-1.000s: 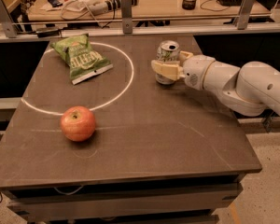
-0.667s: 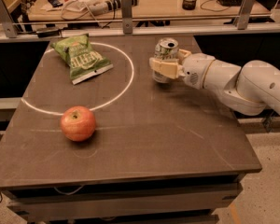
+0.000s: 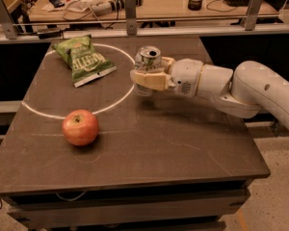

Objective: Move 7up can near apple

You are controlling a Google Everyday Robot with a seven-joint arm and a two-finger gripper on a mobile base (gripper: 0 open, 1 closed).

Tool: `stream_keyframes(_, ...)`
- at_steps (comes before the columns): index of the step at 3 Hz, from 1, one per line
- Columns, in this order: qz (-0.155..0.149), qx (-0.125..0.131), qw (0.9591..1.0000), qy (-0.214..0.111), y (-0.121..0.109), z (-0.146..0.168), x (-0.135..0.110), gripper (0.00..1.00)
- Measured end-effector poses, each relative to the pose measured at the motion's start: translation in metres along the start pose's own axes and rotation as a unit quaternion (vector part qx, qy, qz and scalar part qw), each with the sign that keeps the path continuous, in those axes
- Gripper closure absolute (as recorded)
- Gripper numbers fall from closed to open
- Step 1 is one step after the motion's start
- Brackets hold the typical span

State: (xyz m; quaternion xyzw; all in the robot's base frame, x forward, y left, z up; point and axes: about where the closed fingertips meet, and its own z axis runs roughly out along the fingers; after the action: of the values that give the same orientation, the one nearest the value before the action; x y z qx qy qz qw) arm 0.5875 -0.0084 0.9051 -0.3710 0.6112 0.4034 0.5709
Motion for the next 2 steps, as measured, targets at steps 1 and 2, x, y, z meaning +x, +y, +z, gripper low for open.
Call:
stream_keyframes(1, 0.000, 0.000, 1.0000, 0.000, 0.000, 0.000, 0.000, 1.00)
stream_keyframes(2, 0.002, -0.028, 0.9996, 0.009, 0.019, 0.011, 0.001, 1.00)
